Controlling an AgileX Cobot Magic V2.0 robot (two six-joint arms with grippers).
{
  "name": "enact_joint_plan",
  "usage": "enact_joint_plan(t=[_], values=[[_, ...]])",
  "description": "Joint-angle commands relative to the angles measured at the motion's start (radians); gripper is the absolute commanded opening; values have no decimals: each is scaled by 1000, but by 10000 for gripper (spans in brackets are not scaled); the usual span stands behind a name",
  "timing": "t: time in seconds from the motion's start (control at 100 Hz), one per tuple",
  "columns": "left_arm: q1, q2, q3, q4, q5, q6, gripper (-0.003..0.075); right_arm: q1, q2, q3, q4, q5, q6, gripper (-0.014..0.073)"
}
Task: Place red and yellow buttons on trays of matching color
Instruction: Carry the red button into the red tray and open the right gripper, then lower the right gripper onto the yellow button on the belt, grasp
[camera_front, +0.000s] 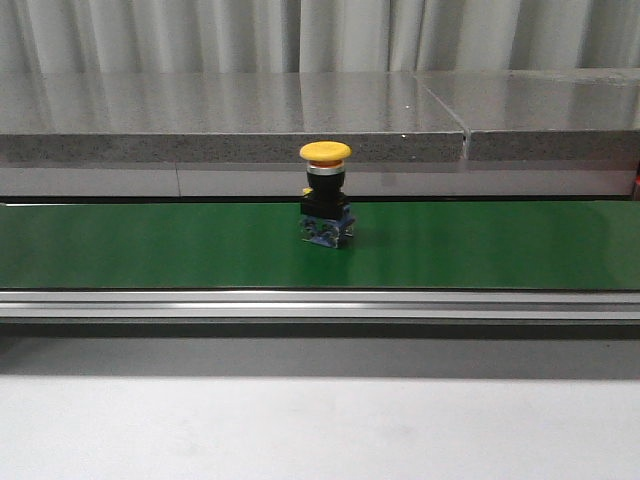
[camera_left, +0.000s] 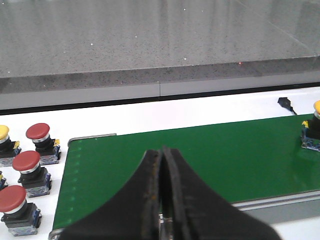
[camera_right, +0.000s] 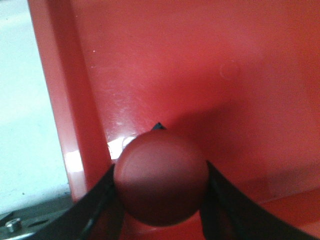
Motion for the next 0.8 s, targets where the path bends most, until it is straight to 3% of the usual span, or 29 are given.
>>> enact_joint_plan(t=[0.0, 0.25, 0.32, 0.47, 0.54, 0.79], values=[[-6, 9, -27, -6, -80, -8, -19, -9, -26, -47, -1, -53, -11, 125], [-6, 9, -27, -6, -80, -8, -19, -40, -1, -52, -1, -46, -11, 167], [-6, 9, -27, -6, -80, -8, -19, -46, -1, -52, -1, -42, -11, 253], [-6, 9, -27, -6, -80, -8, -19, -46, -1, -52, -1, -46, -11, 525], [-6, 9, -27, -6, -80, -8, -19, -46, -1, -55, -1, -48, -11, 601], [-6, 9, -27, -6, -80, -8, -19, -45, -32, -109, 6, -62, -11, 627]])
